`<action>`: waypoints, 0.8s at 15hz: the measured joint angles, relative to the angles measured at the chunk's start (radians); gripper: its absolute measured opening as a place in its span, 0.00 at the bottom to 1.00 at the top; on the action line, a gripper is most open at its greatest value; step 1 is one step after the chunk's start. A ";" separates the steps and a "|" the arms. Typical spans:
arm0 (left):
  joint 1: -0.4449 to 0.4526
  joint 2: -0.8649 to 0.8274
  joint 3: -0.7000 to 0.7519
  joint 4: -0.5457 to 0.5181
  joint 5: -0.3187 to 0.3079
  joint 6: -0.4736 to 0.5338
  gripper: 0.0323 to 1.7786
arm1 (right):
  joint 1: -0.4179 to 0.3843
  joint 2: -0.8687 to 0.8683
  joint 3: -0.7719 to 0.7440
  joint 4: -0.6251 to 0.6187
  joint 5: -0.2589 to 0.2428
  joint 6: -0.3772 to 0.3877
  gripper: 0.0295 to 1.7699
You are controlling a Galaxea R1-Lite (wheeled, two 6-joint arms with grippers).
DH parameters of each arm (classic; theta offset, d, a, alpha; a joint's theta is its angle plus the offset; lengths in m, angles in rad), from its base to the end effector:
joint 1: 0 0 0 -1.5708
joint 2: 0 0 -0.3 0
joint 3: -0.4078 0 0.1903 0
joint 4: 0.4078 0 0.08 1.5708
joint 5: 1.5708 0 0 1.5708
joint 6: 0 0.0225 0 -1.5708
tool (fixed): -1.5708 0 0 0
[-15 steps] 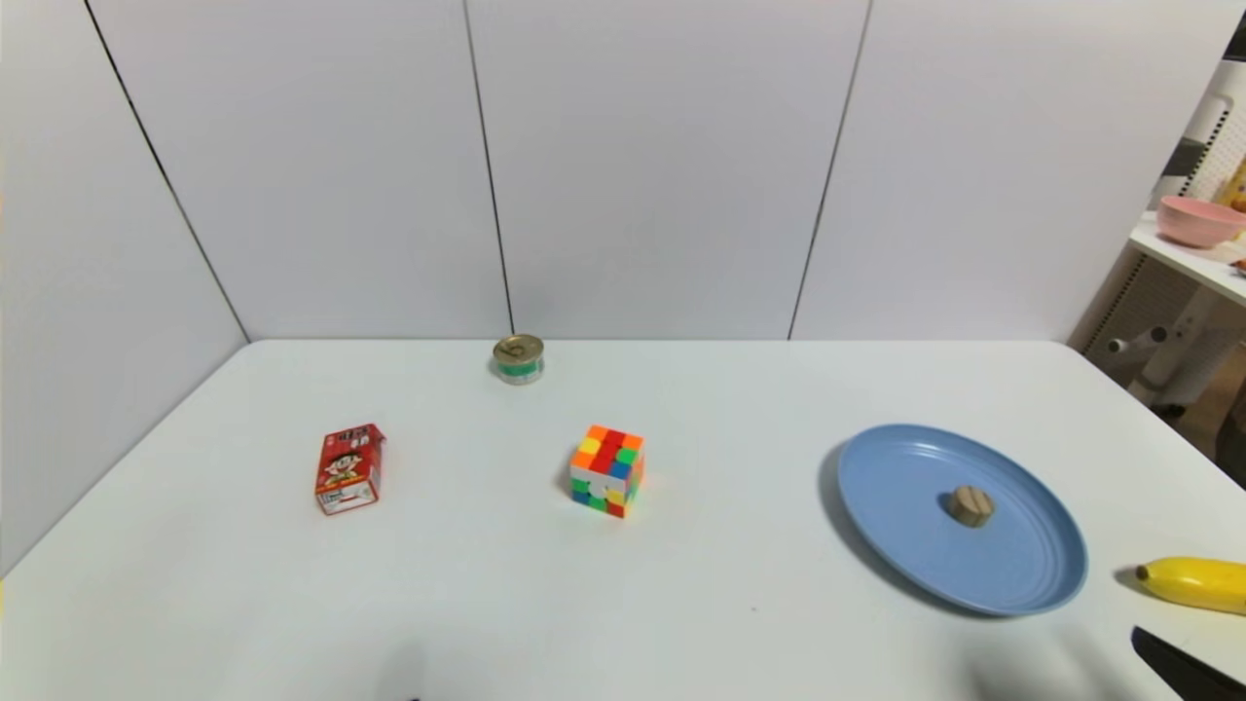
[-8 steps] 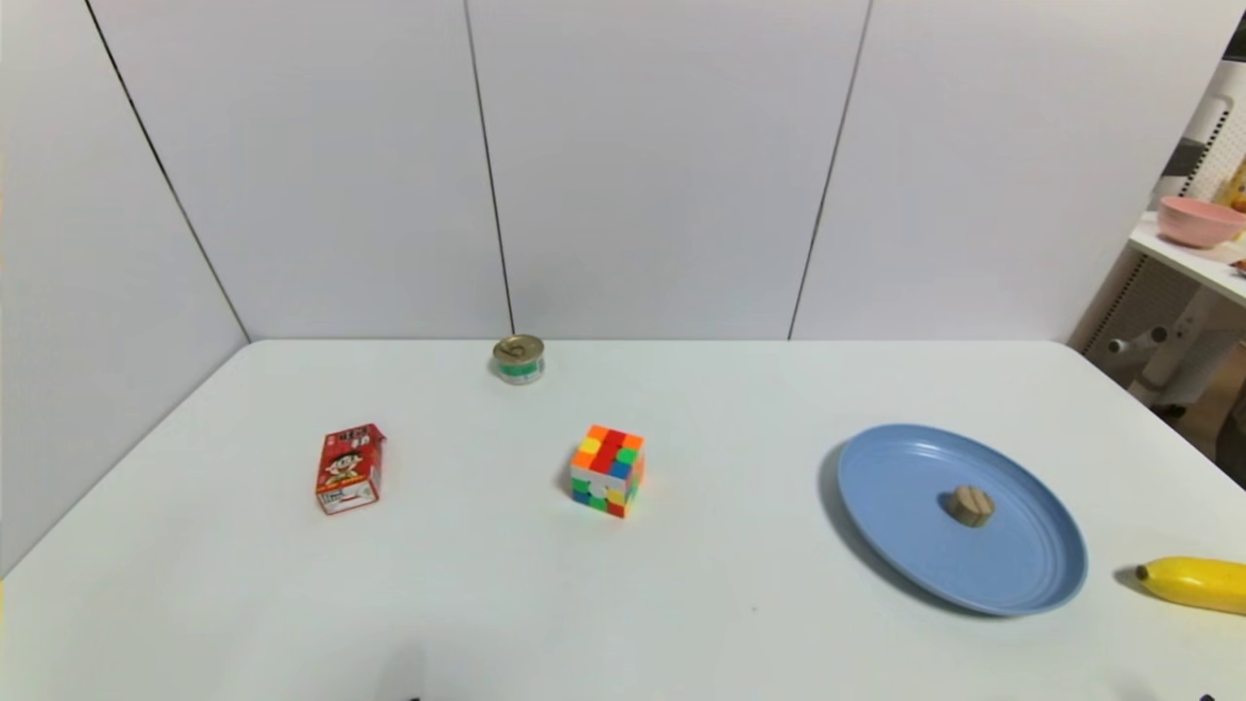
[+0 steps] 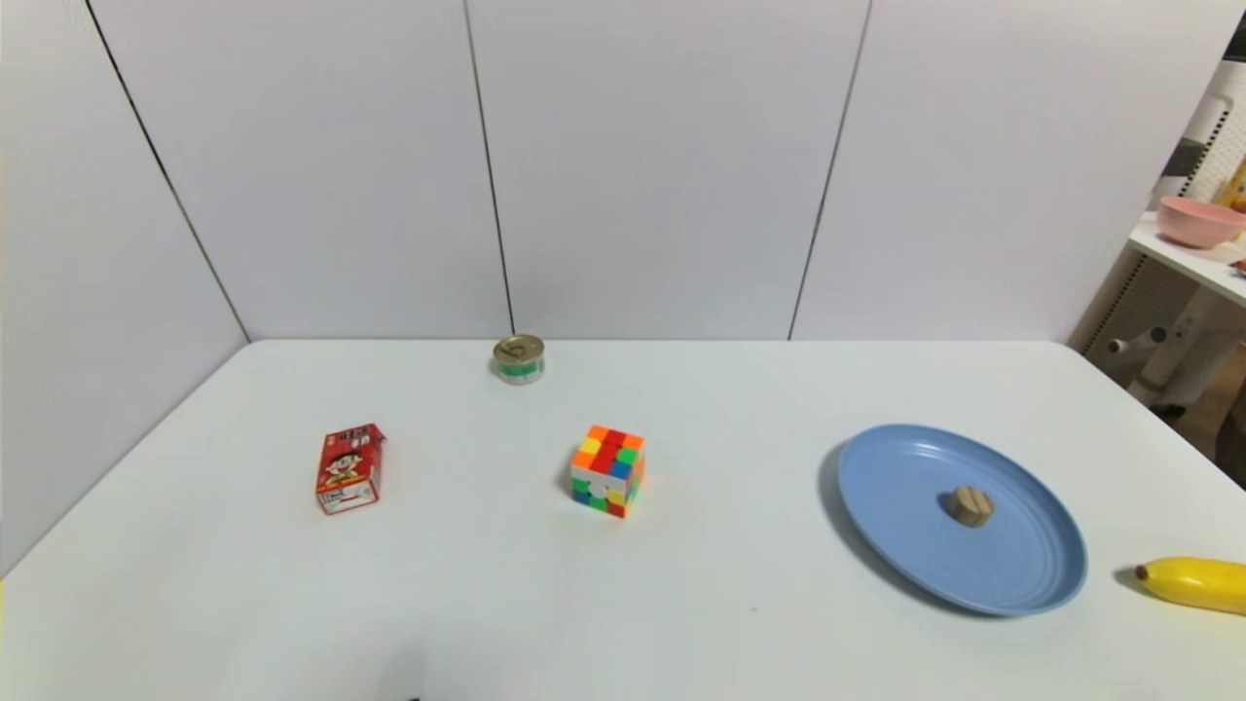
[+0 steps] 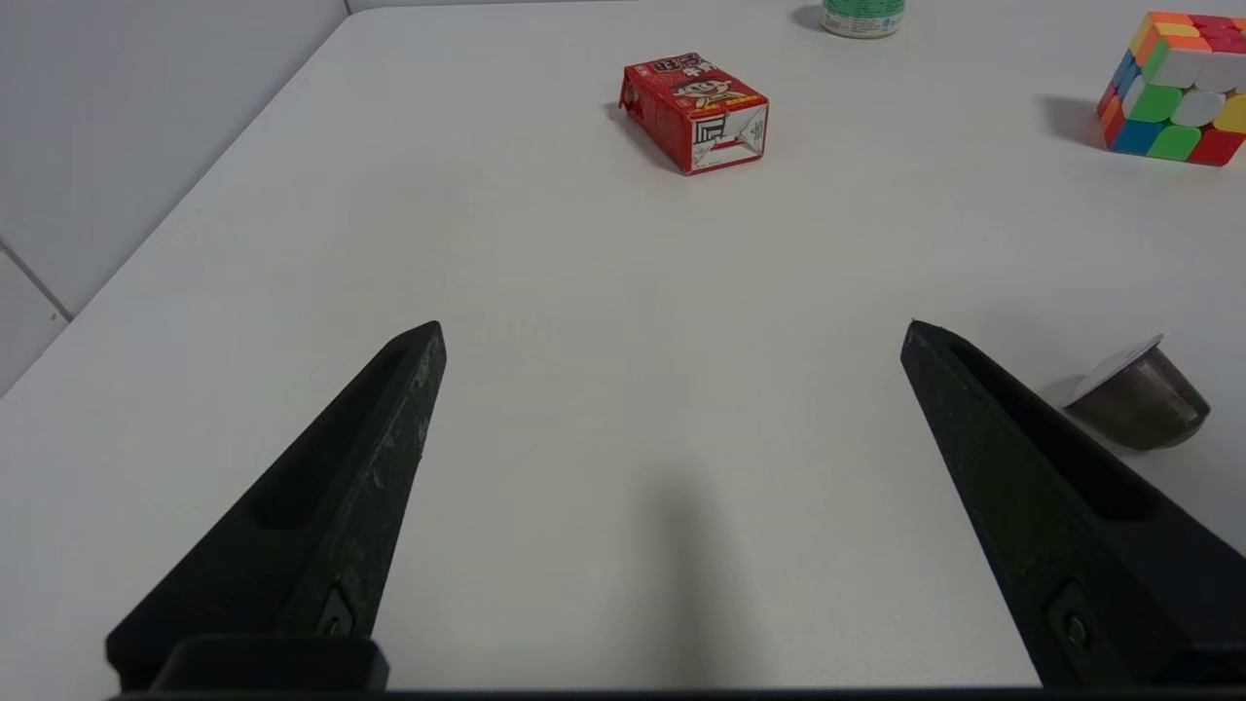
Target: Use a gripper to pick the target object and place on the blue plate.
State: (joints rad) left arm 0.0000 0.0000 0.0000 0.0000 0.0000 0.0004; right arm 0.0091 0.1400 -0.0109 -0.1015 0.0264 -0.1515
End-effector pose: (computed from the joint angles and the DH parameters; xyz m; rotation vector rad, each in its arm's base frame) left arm -0.0228 0.0000 0.0755 0.0004 0.0000 0.0000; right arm -0.0117 0.0005 0.0914 -0.1512 0.0249 0.0375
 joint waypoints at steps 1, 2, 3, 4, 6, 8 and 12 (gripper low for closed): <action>0.000 0.000 0.000 0.000 0.000 0.000 0.95 | -0.001 -0.041 0.005 0.050 0.000 0.000 0.96; 0.000 0.000 0.000 0.000 0.000 0.000 0.95 | -0.003 -0.076 0.008 0.088 0.001 0.002 0.96; 0.000 0.000 0.000 0.000 0.000 0.000 0.95 | -0.004 -0.097 0.009 0.096 0.000 0.017 0.96; 0.000 0.000 0.000 0.000 0.000 0.000 0.95 | -0.004 -0.112 0.010 0.099 -0.001 0.049 0.96; 0.000 0.000 0.000 0.000 0.000 0.000 0.95 | -0.004 -0.130 0.010 0.100 -0.012 0.109 0.96; 0.000 0.000 0.000 0.000 0.000 0.000 0.95 | -0.004 -0.138 0.010 0.100 -0.019 0.122 0.96; 0.000 0.000 0.000 0.000 0.000 0.000 0.95 | -0.005 -0.142 0.011 0.101 -0.018 0.119 0.96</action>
State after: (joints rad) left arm 0.0000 0.0000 0.0000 0.0000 0.0000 0.0000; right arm 0.0043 -0.0017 0.0000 0.0000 0.0081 -0.0326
